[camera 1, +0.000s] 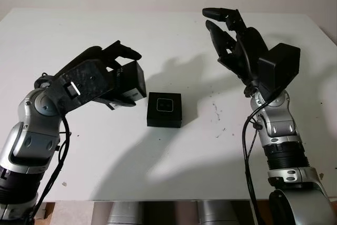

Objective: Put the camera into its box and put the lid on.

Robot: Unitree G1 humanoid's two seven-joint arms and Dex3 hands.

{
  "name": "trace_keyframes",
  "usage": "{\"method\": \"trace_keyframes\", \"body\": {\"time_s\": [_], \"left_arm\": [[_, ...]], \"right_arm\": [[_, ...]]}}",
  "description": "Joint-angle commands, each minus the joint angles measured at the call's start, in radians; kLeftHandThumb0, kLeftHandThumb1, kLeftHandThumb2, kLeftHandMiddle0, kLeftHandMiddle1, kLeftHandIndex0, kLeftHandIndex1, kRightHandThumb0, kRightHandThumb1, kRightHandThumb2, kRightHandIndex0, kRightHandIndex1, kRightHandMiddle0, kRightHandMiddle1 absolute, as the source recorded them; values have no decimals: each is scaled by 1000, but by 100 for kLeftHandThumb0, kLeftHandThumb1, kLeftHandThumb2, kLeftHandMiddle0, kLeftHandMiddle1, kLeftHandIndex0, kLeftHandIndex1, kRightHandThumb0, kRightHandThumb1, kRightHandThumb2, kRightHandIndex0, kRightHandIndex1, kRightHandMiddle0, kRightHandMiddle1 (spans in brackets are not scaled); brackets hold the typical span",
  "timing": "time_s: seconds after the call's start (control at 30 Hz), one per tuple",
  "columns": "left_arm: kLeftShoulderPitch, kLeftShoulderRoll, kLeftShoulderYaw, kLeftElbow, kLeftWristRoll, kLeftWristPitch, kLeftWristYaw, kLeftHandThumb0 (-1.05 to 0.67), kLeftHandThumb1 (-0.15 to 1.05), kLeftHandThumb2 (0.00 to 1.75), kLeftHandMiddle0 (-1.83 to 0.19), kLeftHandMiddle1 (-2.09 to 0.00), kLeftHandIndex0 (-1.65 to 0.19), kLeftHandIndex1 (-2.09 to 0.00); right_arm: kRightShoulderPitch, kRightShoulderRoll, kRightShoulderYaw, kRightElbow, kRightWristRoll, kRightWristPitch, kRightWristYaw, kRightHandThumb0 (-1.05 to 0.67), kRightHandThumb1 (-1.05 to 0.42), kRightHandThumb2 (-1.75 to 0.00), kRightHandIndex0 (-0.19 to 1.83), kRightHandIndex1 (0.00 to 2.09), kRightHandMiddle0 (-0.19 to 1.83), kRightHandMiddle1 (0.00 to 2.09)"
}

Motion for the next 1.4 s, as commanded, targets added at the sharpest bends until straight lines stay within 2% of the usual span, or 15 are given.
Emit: {"method": "trace_keyframes", "body": {"time_s": [0.0, 0.13, 0.33, 0.43, 0.63, 0.97, 1.17, 1.37], "left_arm": [[-40, -8, -24, -24, 5, 19, -10, -13, 95, 5, -45, -154, -28, -155], [-66, -13, -76, 4, 15, -29, -20, -12, 94, 5, -52, -144, -31, -147], [-87, -10, -136, 36, 57, -62, -33, -14, 93, 5, -55, -139, -36, -141], [-97, -8, -157, 57, 76, -67, -57, -16, 93, 5, -56, -134, -37, -138], [-104, -5, -179, 90, 89, -90, -105, -11, 93, 6, -52, -139, -36, -142], [-96, -6, -179, 121, 117, -142, -123, -10, 92, 5, -51, -136, -35, -144], [-100, -46, -172, 126, 94, -144, -115, -8, 93, 5, -50, -148, -33, -150], [-115, -70, -194, 131, 109, -130, -115, -9, 95, 6, -50, -143, -32, -150]], "right_arm": [[-8, 15, -1, -7, 2, -12, -15, -58, -105, -50, 25, 5, -7, 82], [-1, 37, -1, -29, 7, 8, -33, -62, -105, -50, 13, 1, -10, 55], [22, 43, 7, -65, 8, 16, -20, -62, -105, -53, 7, 2, -8, 38], [30, 45, 9, -78, 10, 20, -17, -62, -105, -53, 7, 2, -7, 35], [37, 50, 8, -91, 11, 30, -18, -60, -105, -52, 8, 3, -4, 32], [39, 51, 8, -89, 7, 22, -20, -61, -105, -52, 9, 5, -1, 30], [36, 52, 12, -84, -1, 25, -25, -61, -105, -52, 10, 5, 0, 30], [40, 56, 14, -86, 1, 22, -24, -61, -105, -51, 10, 5, 1, 29]]}}
